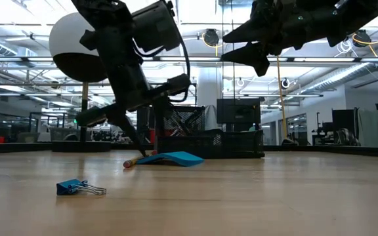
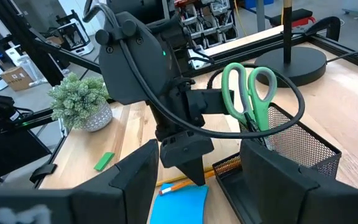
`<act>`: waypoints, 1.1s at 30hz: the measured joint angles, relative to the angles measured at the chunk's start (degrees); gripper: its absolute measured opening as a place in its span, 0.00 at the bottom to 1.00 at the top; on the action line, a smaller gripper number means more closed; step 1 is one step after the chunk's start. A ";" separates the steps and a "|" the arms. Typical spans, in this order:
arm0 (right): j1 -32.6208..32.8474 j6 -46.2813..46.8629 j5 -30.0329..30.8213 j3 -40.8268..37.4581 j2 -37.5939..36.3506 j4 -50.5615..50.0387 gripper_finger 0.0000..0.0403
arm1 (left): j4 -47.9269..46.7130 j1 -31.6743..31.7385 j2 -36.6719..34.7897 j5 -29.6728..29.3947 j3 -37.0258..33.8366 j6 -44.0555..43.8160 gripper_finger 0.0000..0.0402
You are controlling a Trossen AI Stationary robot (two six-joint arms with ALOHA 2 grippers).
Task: Pick and place office supplies into organizer
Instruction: Put the orange pencil into the black desk organizer
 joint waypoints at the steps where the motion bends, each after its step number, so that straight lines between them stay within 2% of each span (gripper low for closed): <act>1: 0.00 0.00 0.00 0.00 0.00 0.03 0.54 | 0.59 0.00 0.22 0.16 0.00 -0.05 0.37; 28: 0.00 0.00 0.00 0.00 0.00 0.35 0.54 | -2.83 0.57 2.07 -0.15 0.17 -0.20 0.37; 33: 0.00 -0.01 0.00 0.00 0.00 0.36 0.54 | -3.31 0.55 2.12 -0.22 0.13 0.02 0.31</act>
